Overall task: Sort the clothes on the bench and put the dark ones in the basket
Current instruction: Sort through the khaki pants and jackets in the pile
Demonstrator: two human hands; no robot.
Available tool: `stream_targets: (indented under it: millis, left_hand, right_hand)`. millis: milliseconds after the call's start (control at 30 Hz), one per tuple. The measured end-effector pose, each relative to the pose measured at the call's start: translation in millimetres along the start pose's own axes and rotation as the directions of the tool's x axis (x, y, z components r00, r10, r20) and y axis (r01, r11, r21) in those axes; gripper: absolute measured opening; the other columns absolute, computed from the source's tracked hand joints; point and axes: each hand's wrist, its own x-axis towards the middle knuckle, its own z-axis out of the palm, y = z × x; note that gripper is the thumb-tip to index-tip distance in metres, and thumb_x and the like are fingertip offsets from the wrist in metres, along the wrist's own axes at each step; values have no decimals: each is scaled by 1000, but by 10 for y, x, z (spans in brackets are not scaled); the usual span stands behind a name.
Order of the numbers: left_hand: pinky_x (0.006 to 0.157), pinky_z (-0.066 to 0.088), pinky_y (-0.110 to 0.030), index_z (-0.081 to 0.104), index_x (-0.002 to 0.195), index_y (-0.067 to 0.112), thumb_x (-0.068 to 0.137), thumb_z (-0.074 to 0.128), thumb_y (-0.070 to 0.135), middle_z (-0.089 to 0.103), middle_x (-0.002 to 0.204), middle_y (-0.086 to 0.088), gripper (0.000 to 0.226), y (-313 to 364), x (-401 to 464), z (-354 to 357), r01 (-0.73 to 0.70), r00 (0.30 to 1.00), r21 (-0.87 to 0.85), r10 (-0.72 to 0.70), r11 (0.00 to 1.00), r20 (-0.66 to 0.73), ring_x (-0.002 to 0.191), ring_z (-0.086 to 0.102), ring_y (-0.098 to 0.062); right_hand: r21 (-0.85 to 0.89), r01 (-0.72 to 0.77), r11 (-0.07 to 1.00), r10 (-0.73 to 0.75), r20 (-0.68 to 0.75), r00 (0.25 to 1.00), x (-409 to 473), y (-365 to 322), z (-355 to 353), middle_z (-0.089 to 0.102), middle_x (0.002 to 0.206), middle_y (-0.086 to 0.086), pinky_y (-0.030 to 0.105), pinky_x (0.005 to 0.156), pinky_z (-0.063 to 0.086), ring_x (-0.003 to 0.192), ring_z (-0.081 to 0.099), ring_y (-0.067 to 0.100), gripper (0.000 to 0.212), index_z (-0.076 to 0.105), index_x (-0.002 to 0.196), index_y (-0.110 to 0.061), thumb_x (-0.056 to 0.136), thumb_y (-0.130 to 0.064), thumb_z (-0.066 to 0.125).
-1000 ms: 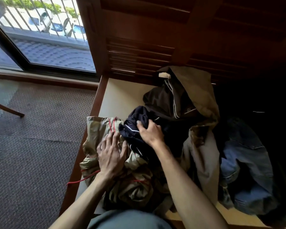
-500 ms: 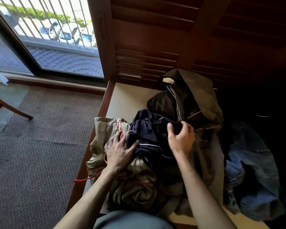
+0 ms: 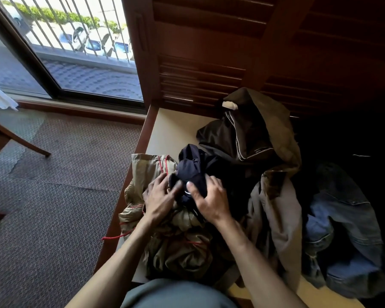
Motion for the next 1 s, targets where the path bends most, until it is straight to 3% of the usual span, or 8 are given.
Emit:
stream_targets:
  millis: [100, 200, 333, 433, 500, 667, 833, 1000]
  left_hand:
    - [118, 16, -45, 39, 142, 60, 67, 32, 93, 37, 159, 15, 82, 83, 56, -135, 66, 997, -273, -53, 960, 56, 146, 33, -21]
    - [117, 24, -48, 33, 142, 61, 60, 44, 99, 48, 152, 8, 91, 157, 57, -101, 77, 995, -148, -67, 986, 74, 142, 41, -23]
    - [108, 36, -51, 48, 136, 49, 59, 60, 88, 59, 138, 3, 86, 227, 127, -14, 148, 989, -28, -148, 989, -4, 132, 51, -27]
    - [106, 36, -52, 54, 134, 44, 66, 65, 77, 60, 135, 2, 76, 222, 147, 51, 148, 988, 34, -145, 988, -61, 130, 51, -27]
    - [107, 35, -52, 55, 135, 45, 67, 67, 73, 59, 138, 5, 75, 183, 128, 87, 132, 988, 40, -129, 990, -80, 131, 49, -24]
    - [107, 30, -50, 57, 133, 44, 71, 71, 67, 55, 141, 10, 67, 145, 80, 115, 68, 992, 53, -62, 996, -112, 132, 46, -20]
    - [109, 28, -47, 56, 134, 39, 69, 59, 70, 58, 138, 12, 72, 33, 112, 116, 10, 993, 9, -9, 1000, -115, 131, 46, -18]
    - [111, 25, -40, 51, 138, 40, 63, 40, 74, 61, 135, -2, 82, 4, 84, -58, 13, 999, -197, -23, 980, -46, 132, 43, -23]
  right_hand:
    - [-207, 154, 966, -158, -2, 987, -252, 40, 149, 64, 116, 13, 44, 109, 34, 119, 55, 30, 68, 66, 108, -1, 87, -64, 48]
    - [-196, 265, 944, -252, 89, 964, -390, -84, 197, 61, 130, 14, 42, 116, 26, 129, 49, 28, 66, 65, 118, -4, 87, -60, 48]
    - [57, 216, 975, -222, 150, 963, -255, -194, 129, 68, 110, 7, 38, 106, 41, 113, 58, 20, 48, 69, 101, -9, 87, -52, 52]
    - [324, 83, 943, -57, -88, 995, -40, -113, -33, 71, 92, 1, 41, 86, 52, 91, 65, 14, 35, 74, 88, -13, 86, -46, 60]
    - [221, -16, 975, 70, -242, 968, 162, 13, -143, 65, 107, 0, 42, 94, 49, 103, 59, 17, 45, 70, 104, -22, 84, -59, 59]
    - [107, -452, 886, 432, 164, 887, 580, 391, -61, 23, 163, 4, 51, 119, 24, 149, 26, 27, 87, 33, 153, -28, 84, -81, 42]
    - [204, -347, 916, 287, 273, 918, 531, 169, 1, 30, 163, 3, 34, 120, 24, 149, 29, 21, 87, 26, 156, -22, 89, -72, 48]
    - [211, -238, 948, 185, 240, 953, 213, -73, -31, 65, 132, -1, 39, 106, 46, 126, 58, 23, 75, 52, 135, -30, 79, -80, 52]
